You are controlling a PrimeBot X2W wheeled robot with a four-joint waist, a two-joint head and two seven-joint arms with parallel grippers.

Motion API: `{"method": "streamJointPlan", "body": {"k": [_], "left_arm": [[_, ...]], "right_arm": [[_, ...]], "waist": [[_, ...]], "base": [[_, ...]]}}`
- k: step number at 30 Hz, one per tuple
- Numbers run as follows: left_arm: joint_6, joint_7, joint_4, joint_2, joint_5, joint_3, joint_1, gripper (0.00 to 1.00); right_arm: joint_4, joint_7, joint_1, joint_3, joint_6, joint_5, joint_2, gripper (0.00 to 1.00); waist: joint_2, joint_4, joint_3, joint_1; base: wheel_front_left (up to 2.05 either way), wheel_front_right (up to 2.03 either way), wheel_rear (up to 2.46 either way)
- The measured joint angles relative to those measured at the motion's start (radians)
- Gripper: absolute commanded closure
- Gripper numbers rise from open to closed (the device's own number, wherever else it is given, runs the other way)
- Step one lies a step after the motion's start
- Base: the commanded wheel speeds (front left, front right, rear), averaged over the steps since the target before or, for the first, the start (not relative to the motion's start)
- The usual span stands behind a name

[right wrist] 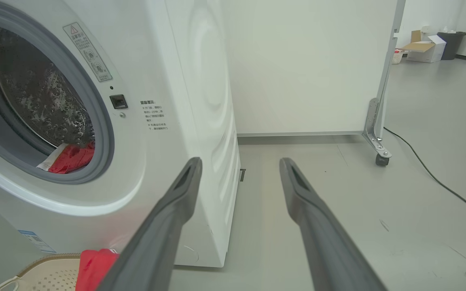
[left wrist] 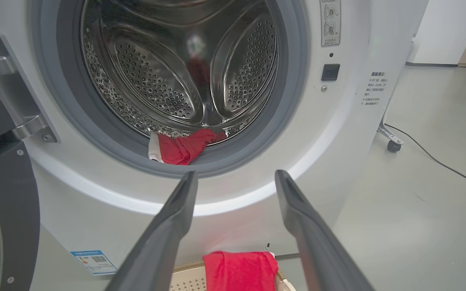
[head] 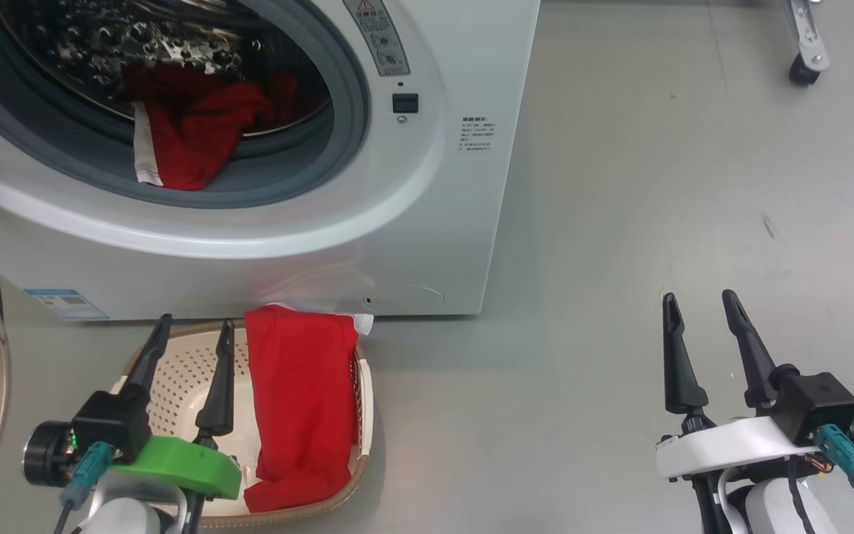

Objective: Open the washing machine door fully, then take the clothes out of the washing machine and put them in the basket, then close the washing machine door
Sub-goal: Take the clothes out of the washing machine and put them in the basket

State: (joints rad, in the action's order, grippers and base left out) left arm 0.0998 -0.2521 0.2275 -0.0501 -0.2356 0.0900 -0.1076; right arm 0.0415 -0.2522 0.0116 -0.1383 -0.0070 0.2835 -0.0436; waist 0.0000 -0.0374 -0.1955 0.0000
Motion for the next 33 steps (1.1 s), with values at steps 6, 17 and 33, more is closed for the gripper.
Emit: {"method": "streamJointPlan", "body": {"k": [6, 17, 33], "left_arm": [[-0.017, 0.000, -0.002, -0.004, 0.000, -0.036, -0.007, 0.00], [-0.029, 0.088, -0.006, -0.088, -0.028, -0.109, -0.195, 0.00], [-0.061, 0.379, 0.124, -0.241, -0.028, -0.179, -0.495, 0.00]], "right_arm": [[-0.006, 0.000, -0.004, -0.022, 0.006, -0.005, 0.000, 0.00], [-0.030, 0.000, -0.040, -0.064, 0.006, 0.007, 0.000, 0.00], [-0.036, 0.000, -0.118, -0.118, -0.005, 0.062, 0.000, 0.00]], "waist": [[0.0000, -0.013, -0.054, 0.0000], [0.0000, -0.072, -0.175, 0.0000], [0.0000, -0.221, -0.316, 0.0000]], "base": [[0.00, 0.00, 0.00], [0.00, 0.00, 0.00], [0.00, 0.00, 0.00]]}}
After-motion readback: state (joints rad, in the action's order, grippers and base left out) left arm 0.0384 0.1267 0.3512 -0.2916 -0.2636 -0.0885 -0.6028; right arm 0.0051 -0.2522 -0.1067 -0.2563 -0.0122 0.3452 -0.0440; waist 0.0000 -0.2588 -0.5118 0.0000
